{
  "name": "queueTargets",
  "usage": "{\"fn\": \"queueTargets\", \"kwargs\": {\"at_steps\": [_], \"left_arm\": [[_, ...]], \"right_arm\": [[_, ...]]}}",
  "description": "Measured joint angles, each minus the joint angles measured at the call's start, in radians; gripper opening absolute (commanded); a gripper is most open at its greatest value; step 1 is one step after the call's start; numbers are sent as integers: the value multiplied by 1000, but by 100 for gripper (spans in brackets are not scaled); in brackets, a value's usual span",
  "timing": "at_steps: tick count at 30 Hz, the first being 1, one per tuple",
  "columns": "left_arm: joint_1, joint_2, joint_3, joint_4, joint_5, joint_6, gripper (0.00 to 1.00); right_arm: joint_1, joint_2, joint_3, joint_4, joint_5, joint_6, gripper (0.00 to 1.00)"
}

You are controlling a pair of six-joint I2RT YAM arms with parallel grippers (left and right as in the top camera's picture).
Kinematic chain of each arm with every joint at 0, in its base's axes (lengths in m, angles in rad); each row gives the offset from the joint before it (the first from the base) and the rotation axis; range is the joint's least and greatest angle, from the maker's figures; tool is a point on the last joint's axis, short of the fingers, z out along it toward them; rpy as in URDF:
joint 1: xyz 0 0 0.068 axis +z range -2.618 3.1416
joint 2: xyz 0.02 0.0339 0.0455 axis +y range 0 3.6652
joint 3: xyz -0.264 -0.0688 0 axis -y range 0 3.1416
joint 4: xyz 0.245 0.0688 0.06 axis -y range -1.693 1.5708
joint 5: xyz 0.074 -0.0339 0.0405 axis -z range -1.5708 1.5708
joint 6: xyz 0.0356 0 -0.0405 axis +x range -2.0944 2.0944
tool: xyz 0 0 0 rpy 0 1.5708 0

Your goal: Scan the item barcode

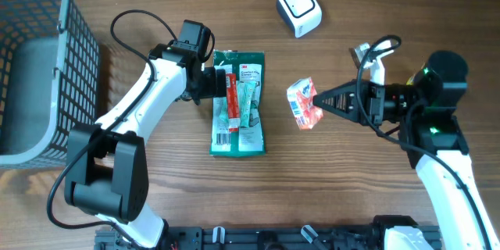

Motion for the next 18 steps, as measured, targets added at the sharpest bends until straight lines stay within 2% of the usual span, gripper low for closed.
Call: {"fn": "queueTargets", "kwargs": {"at_steps": [18], "left_arm": [[0, 0, 0, 0, 0, 0, 100]], "right_arm": [[0, -2, -22, -2, 3, 29, 4]]}}
